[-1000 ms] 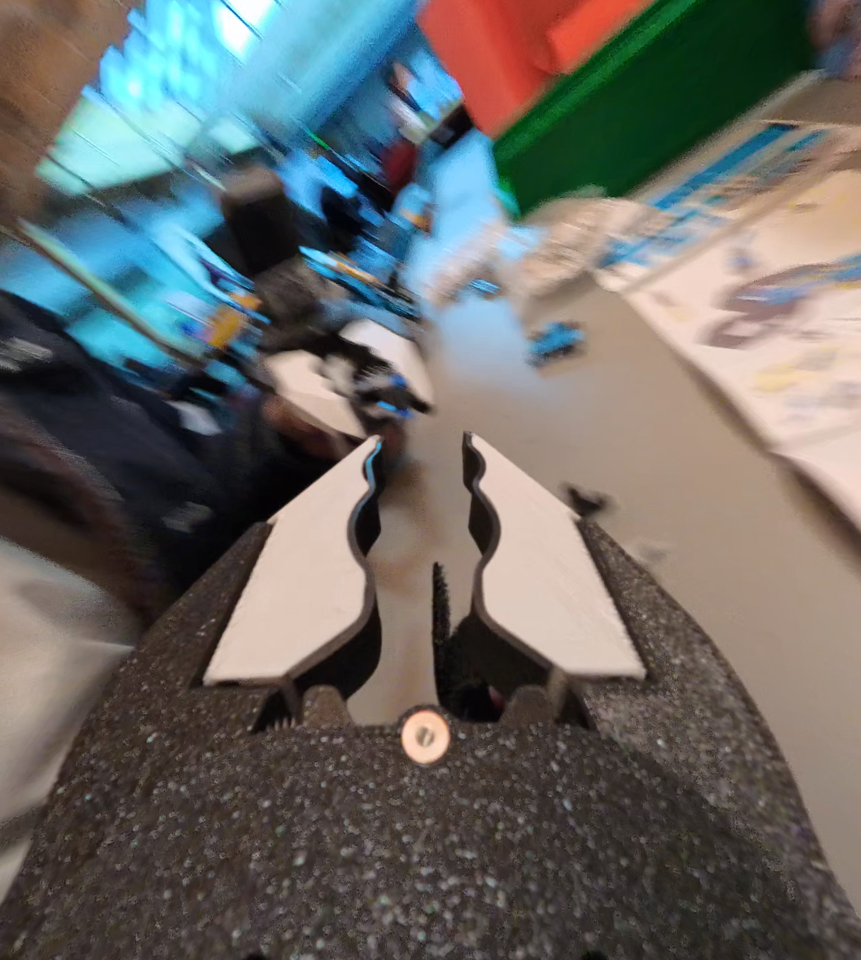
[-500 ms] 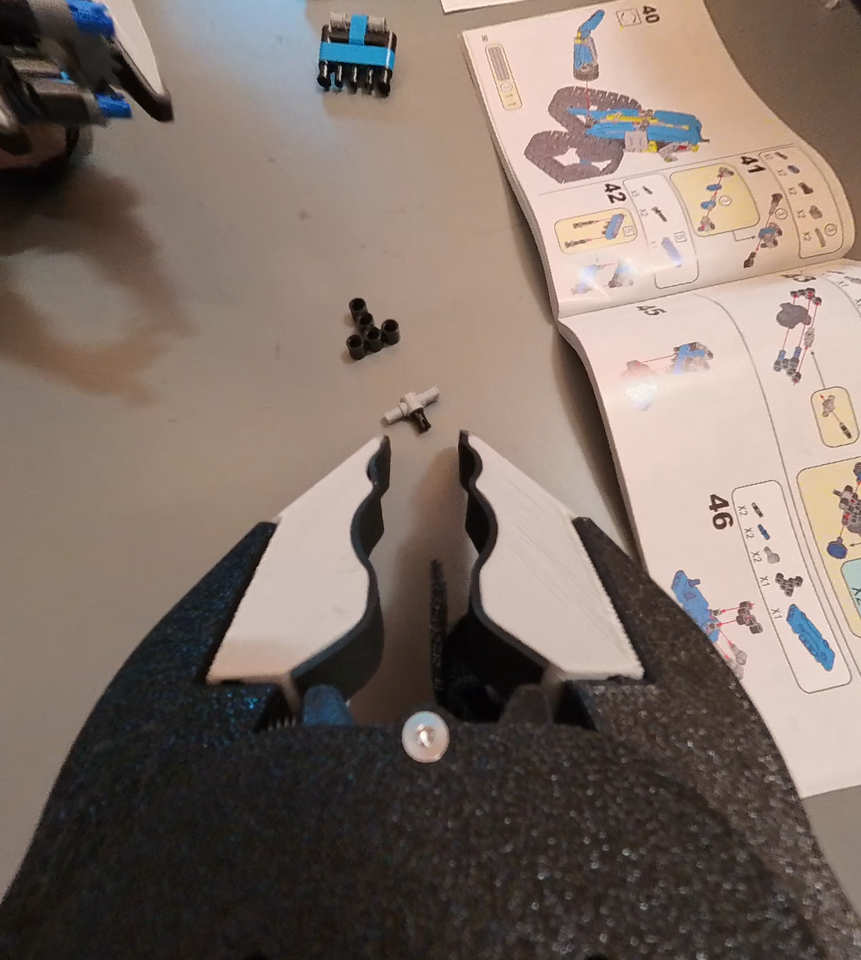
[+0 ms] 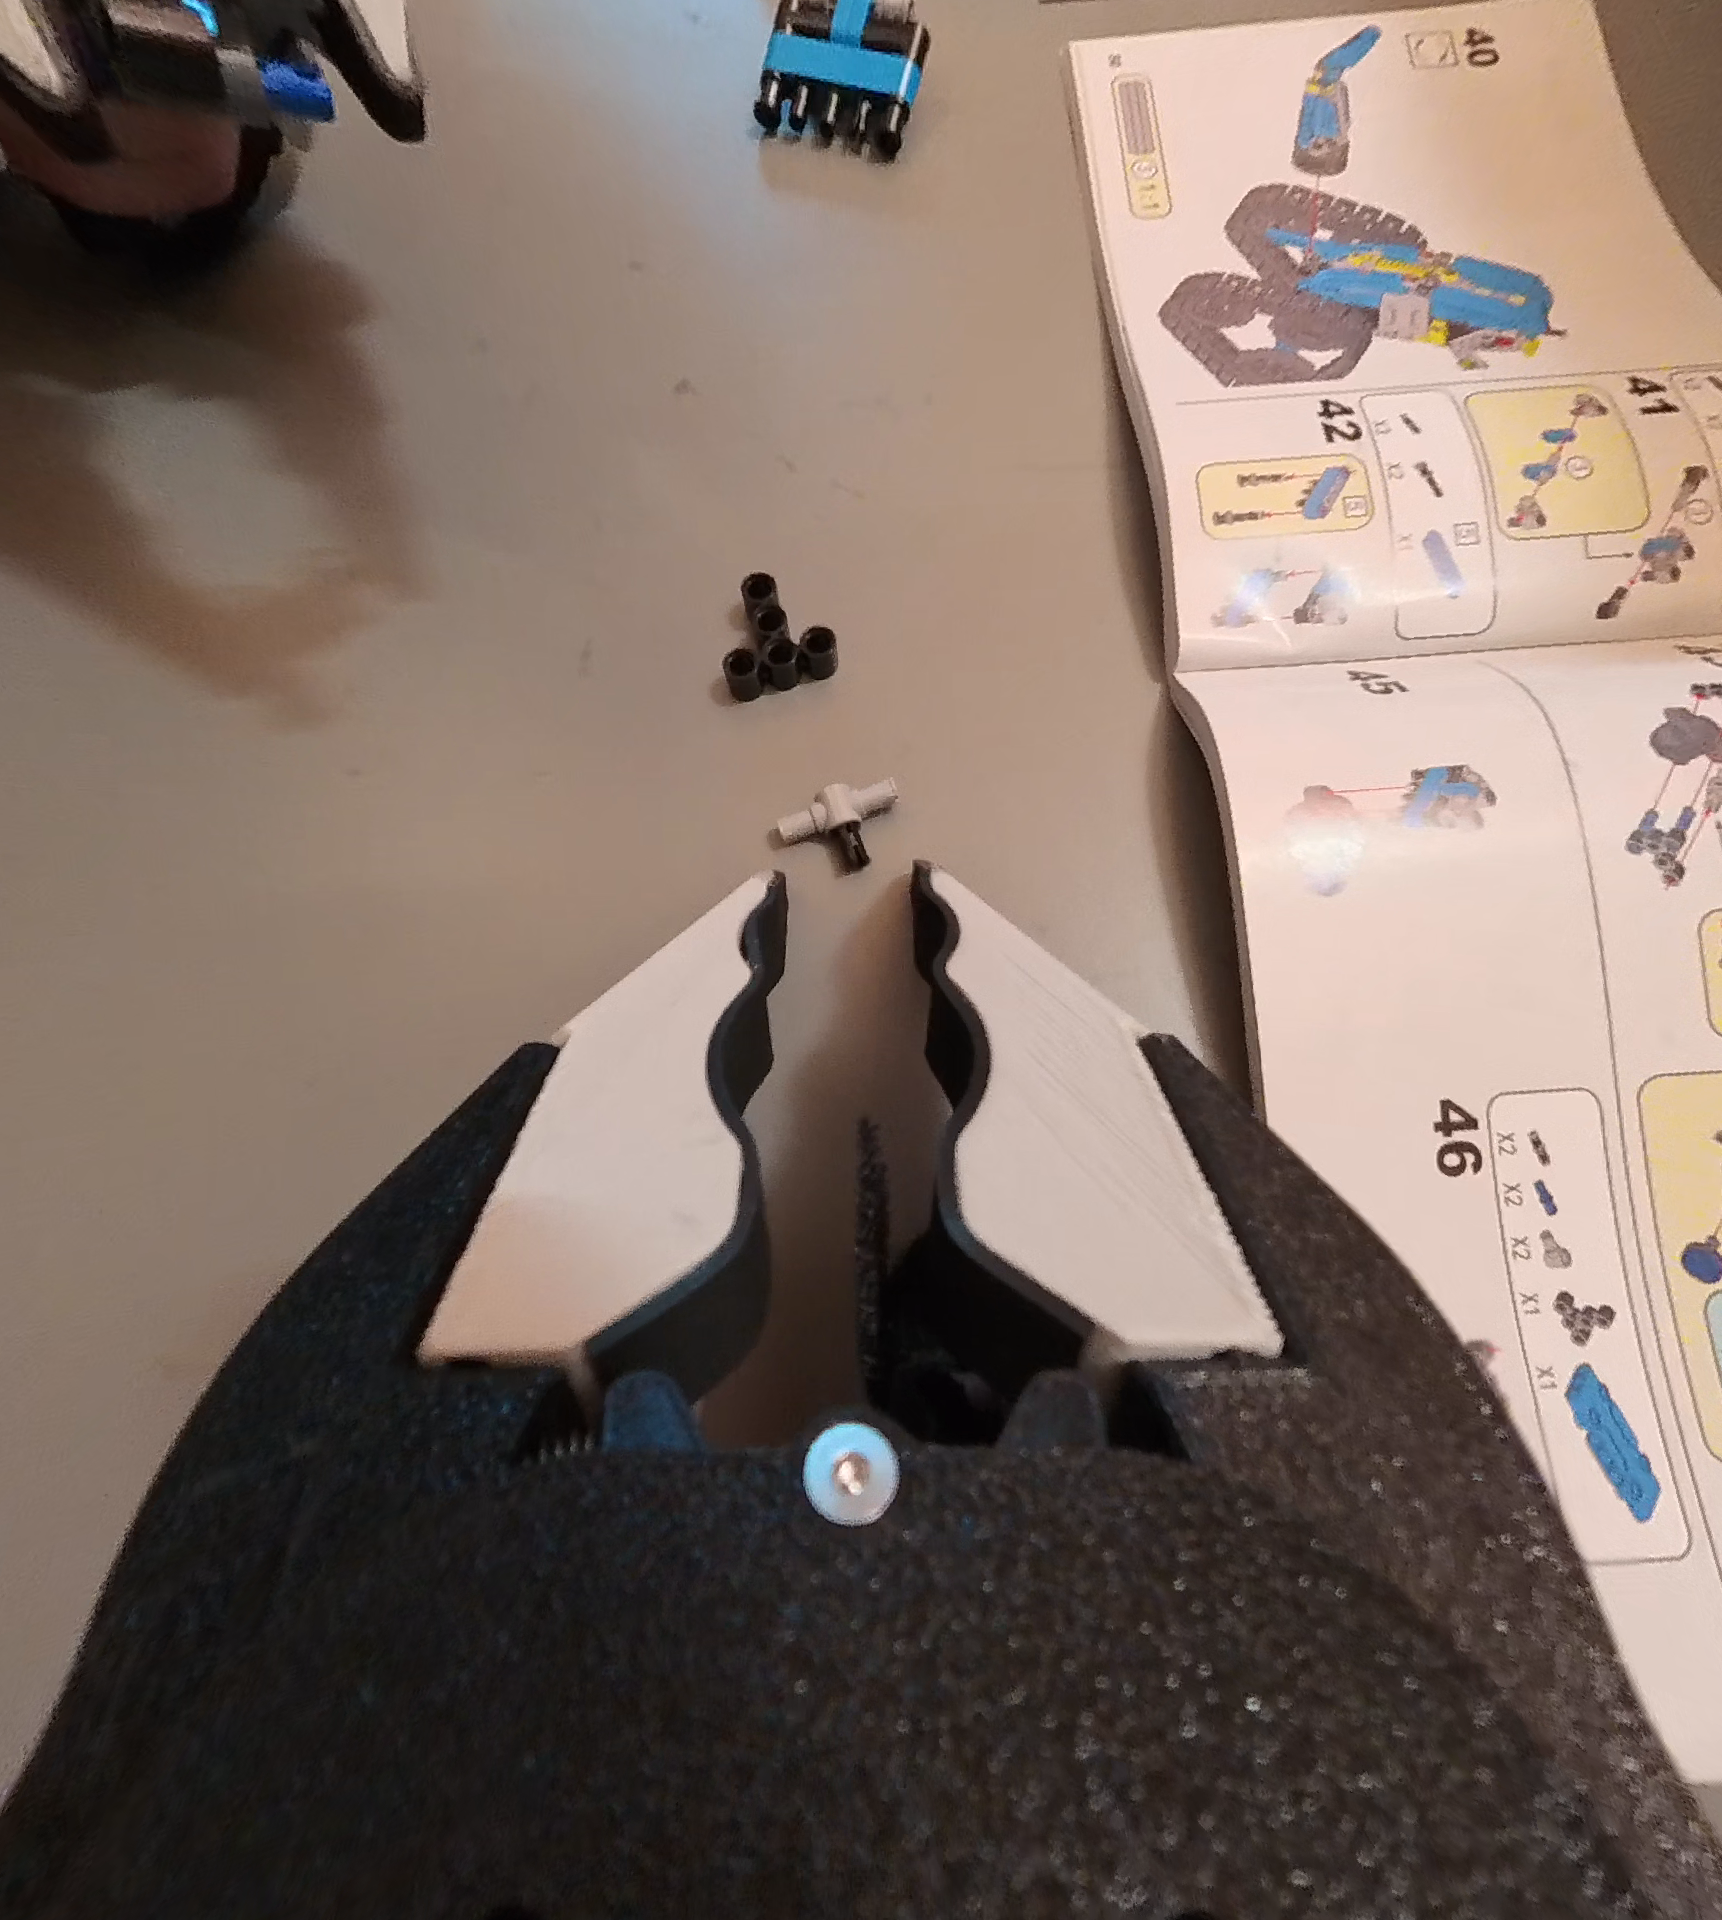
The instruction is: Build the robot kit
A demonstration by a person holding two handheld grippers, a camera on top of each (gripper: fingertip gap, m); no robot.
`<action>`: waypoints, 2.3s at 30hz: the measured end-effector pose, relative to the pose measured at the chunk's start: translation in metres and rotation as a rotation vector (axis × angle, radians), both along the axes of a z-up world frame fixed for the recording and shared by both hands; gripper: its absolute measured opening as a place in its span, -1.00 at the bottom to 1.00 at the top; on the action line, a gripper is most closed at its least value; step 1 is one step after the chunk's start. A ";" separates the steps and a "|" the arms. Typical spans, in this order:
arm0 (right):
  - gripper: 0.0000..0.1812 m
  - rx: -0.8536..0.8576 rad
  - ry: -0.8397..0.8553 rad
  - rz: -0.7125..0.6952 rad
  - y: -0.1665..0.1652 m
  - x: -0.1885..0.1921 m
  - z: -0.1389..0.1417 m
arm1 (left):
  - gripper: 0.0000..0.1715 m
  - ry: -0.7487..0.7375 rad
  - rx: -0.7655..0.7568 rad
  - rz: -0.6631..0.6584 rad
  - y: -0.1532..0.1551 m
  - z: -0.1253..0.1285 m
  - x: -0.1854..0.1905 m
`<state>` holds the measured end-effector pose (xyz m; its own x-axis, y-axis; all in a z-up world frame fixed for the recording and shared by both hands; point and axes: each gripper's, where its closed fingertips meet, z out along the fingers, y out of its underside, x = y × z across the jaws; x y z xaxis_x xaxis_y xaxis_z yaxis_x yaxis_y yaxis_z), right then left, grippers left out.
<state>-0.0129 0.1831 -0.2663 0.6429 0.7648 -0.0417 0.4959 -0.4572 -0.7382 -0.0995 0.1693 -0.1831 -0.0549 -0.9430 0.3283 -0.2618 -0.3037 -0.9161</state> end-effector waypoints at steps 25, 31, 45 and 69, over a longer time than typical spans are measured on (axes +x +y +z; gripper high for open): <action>-0.87 -0.007 0.025 -0.027 0.004 -0.004 -0.001 | -0.65 -0.006 -0.021 -0.004 0.001 0.001 0.000; -0.95 -0.018 0.036 -0.027 0.002 -0.007 -0.001 | -0.65 -0.021 -0.040 0.022 0.008 0.004 -0.003; -0.95 -0.280 0.646 -0.279 0.020 0.007 0.034 | -0.65 -0.160 -0.386 0.244 0.079 0.014 -0.029; -0.95 -0.244 0.619 -0.118 0.004 -0.010 0.041 | -0.65 0.095 -0.004 0.012 0.020 -0.021 -0.001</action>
<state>-0.0228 0.1875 -0.2254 0.5239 0.6124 -0.5920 -0.0487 -0.6723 -0.7387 -0.1002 0.1895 -0.2037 -0.0120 -0.9421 0.3351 -0.3442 -0.3108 -0.8860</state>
